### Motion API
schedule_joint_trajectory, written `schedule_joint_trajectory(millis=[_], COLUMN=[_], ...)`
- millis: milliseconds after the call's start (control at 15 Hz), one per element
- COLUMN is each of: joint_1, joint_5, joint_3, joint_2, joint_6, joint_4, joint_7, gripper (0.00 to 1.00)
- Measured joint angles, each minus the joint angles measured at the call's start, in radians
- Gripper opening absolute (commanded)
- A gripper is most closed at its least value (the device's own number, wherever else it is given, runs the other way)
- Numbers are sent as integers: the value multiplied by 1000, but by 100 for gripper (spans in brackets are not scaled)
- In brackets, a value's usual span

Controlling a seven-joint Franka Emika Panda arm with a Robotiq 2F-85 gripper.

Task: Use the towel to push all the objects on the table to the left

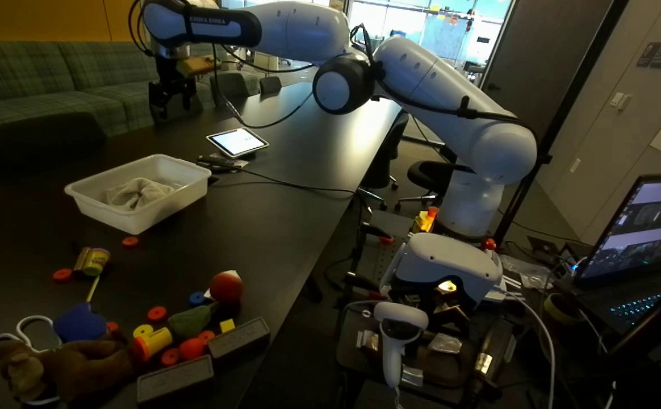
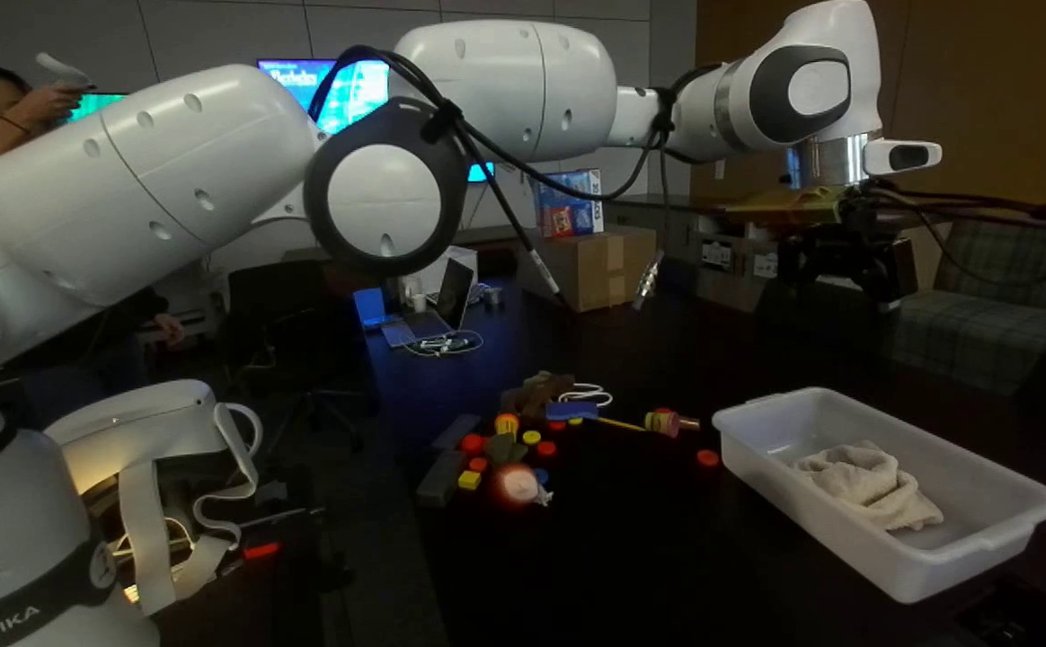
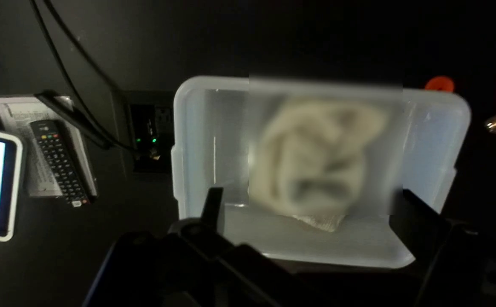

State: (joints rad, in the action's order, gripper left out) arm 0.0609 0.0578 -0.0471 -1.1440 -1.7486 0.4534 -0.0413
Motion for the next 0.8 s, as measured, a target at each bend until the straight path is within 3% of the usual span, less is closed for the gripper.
schedule_joint_trajectory(millis=[467,800], joint_1=[49,49], joint_5=[-54,-54], joint_3=[53,54], joint_2=[21,21], joint_6=[281,320], joint_4=[3,1], joint_7=[-158,-218], gripper=[100,100])
